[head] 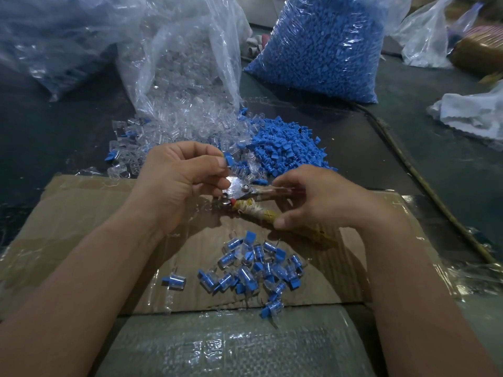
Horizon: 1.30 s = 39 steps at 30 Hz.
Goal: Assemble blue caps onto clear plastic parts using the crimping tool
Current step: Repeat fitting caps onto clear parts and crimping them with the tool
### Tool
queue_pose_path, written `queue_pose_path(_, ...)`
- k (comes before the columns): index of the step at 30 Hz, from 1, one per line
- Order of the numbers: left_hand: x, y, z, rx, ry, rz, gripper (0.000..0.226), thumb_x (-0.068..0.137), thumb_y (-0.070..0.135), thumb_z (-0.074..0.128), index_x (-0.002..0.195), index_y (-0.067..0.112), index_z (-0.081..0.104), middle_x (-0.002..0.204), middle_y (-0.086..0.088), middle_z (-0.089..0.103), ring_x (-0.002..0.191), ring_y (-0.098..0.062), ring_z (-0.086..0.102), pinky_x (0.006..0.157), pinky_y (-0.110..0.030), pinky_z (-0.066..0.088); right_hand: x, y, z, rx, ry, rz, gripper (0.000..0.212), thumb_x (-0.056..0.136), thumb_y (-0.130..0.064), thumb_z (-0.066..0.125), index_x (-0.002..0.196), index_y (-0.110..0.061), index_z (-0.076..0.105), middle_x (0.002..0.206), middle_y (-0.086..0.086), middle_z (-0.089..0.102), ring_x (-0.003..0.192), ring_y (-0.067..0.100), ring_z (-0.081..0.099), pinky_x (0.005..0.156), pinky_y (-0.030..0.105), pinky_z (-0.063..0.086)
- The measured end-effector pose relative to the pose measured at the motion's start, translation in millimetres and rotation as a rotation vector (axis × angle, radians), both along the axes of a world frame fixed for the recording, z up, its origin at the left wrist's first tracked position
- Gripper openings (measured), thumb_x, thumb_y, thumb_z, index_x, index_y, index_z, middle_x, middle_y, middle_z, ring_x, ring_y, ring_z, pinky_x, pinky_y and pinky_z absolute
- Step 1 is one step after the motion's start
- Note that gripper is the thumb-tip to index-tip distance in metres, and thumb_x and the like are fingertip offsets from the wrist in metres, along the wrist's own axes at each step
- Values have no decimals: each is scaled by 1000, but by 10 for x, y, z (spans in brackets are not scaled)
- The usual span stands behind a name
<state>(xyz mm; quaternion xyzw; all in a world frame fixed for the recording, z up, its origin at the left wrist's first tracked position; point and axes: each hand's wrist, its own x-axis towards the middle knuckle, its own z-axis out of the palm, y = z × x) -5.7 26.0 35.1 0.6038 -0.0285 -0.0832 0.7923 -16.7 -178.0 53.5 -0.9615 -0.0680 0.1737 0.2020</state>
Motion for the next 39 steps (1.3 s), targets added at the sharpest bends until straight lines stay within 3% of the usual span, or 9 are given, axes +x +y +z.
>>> queue_pose_path(3,7,0,-3,5,-4,5,16,55,9,64,70,5,58,53,-4,64,44,-12,59,42,-17,48,-1,49,-45,-115,32,42,84,55,-56,77,129,-34,43,105,-14,39,104,10,38,93,36,39)
queue_pose_path(6,8,-1,-12,6,-6,1,17,55,9,63,71,5,58,54,-4,64,45,-12,60,43,-17,49,-1,83,-53,-125,-3,39,80,55,-58,76,125,-35,47,99,-15,38,101,10,37,88,35,39)
queue_pose_path(12,27,33,-25,-1,-9,-3,16,59,10,61,74,6,57,57,-3,65,50,-12,62,46,-17,50,-20,191,-41,-197,-125,16,33,67,-47,69,98,-34,63,77,-14,48,71,3,44,54,24,31)
queue_pose_path(17,36,31,-37,-1,-32,13,16,59,10,60,74,7,57,56,-3,65,50,-11,63,47,-16,50,-15,254,-84,-339,-293,26,10,76,-25,56,84,-23,61,70,-7,50,65,12,48,47,22,26)
queue_pose_path(23,57,50,-54,-26,-78,64,12,61,11,61,73,9,57,57,-2,66,53,-11,64,49,-17,51,0,144,-86,-295,-324,-16,3,82,-25,55,84,-24,54,77,-10,41,67,9,41,50,24,25)
queue_pose_path(26,68,39,-69,-29,-88,106,6,71,3,59,74,8,57,57,-1,66,53,-10,64,50,-17,51,6,101,-59,-216,-388,-67,5,83,-20,52,86,-23,49,75,-11,35,67,9,38,53,26,26)
queue_pose_path(29,59,16,-72,-32,-95,129,6,70,4,59,74,8,56,57,0,66,54,-10,64,51,-17,52,-16,137,-41,-120,-434,-81,10,87,-21,52,87,-25,43,75,-14,34,64,2,34,53,18,23)
queue_pose_path(34,41,-6,-57,-49,-98,151,16,61,13,60,75,7,56,57,0,66,54,-10,64,53,-18,53,-64,235,-61,-21,-381,-42,13,90,-28,51,94,-25,39,77,-13,39,65,0,37,53,19,24)
queue_pose_path(39,51,7,-73,-25,-117,156,7,70,3,60,75,7,57,59,-1,67,55,-11,64,53,-18,52,-81,287,-64,22,-341,-23,19,90,-25,53,96,-26,35,80,-15,35,69,-2,35,56,14,22)
